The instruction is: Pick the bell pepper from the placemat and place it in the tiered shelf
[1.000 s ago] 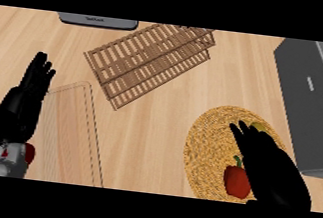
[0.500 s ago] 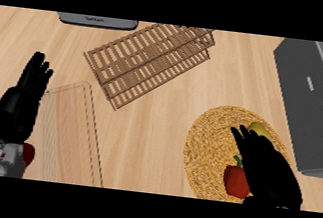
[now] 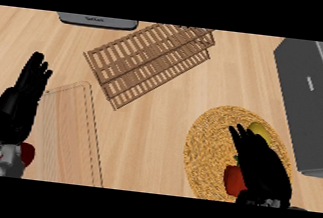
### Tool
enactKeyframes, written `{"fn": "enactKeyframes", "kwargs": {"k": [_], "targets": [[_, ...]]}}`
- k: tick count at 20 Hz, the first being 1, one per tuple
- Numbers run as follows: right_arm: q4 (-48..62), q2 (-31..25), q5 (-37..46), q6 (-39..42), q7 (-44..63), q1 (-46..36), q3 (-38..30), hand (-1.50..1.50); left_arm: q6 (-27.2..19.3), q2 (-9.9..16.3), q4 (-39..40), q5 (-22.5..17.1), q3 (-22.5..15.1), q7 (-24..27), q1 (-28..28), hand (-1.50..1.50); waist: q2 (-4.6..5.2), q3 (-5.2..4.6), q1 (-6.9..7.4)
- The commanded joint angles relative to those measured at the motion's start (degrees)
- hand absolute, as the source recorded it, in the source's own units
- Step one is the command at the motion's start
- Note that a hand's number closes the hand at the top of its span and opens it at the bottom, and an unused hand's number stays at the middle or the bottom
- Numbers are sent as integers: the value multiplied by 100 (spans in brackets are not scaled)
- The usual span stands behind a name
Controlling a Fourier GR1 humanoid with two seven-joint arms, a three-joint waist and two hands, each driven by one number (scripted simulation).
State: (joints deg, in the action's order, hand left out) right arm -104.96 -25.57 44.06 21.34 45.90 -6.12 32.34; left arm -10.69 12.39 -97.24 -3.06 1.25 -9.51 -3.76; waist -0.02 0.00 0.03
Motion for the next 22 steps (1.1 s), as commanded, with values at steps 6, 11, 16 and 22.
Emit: {"fn": "enactKeyframes", "kwargs": {"k": [6, 11, 16, 22], "targets": [[495, 529, 566, -76, -643, 288, -289, -150, 247, -36, 362, 34, 325, 51, -406, 0, 1, 0, -9], [1350, 535, 781, -270, -1067, 434, -154, 150, 118, -261, -125, 239, 68, 68, 179, 0, 4, 3, 23], [1034, 300, 1284, -349, -1523, 305, -120, 150, 252, -423, 284, 179, 95, 400, 119, 0, 1, 0, -6], [1218, 527, 1669, -537, -1908, 100, -296, 150, 238, -225, 290, 319, 357, 118, -174, 0, 4, 0, 0]]}}
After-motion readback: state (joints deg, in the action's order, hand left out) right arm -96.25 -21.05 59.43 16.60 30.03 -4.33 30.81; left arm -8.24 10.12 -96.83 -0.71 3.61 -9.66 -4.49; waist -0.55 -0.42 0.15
